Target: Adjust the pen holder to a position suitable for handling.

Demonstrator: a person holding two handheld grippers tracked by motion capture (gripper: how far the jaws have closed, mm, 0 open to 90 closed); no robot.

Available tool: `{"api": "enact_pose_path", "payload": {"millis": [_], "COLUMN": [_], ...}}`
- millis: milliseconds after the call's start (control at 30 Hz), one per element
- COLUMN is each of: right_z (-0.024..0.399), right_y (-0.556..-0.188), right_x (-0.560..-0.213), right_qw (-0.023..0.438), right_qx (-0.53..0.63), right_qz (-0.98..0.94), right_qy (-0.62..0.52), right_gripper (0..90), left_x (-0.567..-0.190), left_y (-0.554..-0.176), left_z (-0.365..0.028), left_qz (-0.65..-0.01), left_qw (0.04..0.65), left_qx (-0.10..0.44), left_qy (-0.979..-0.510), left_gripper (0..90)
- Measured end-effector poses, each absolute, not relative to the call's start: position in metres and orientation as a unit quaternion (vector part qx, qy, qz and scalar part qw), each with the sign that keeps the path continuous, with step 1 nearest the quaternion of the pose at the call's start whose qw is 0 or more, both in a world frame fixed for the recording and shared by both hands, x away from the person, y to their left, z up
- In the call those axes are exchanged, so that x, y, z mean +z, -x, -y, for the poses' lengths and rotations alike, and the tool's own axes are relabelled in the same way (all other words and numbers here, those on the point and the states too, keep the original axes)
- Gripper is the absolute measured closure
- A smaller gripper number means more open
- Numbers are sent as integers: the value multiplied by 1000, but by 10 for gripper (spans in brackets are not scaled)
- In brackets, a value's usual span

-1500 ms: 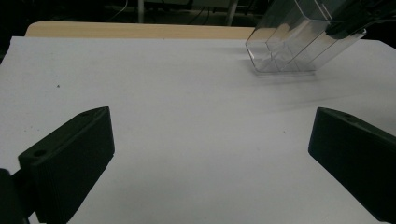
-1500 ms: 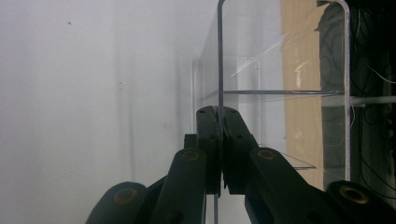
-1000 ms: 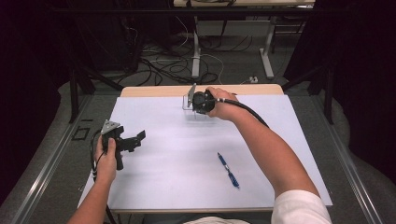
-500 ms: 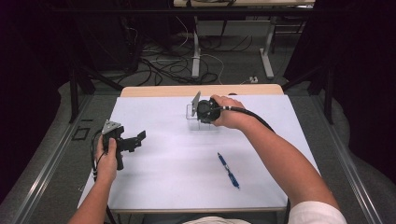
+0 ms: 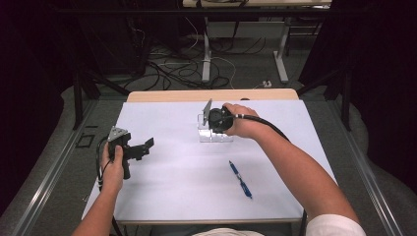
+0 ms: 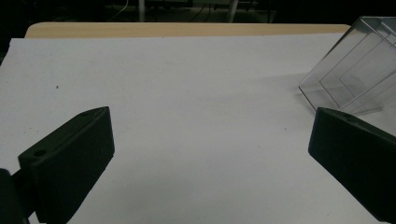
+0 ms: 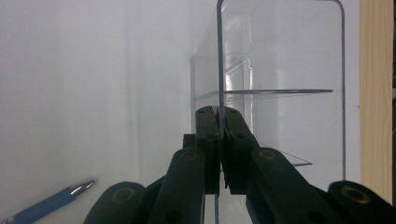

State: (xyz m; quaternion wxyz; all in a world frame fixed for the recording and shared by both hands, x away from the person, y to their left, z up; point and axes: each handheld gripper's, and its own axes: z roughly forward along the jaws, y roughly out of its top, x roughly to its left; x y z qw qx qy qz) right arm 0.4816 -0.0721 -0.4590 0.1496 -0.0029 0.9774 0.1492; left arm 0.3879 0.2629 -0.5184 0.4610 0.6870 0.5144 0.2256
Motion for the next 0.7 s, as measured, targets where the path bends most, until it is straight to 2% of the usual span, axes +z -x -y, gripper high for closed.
{"api": "enact_pose_path", "payload": {"millis": [467,700], "right_z": [73,74], "right_y": [-488,-486], "right_x": [-461,-455], "right_qw": [177,189], "right_qx": [154,172], "right_qz": [-972,-966], "right_qy": [-8,-35], "right_gripper": [811,717], "left_x": [-519,-519], "left_y": [-388,-388], "left_z": [-262,-262], "left_qz": [-515,-514], "left_qw": [461,461], "left_qx": [223,223], "left_qy": [-688,-689], "left_gripper": [4,4]}}
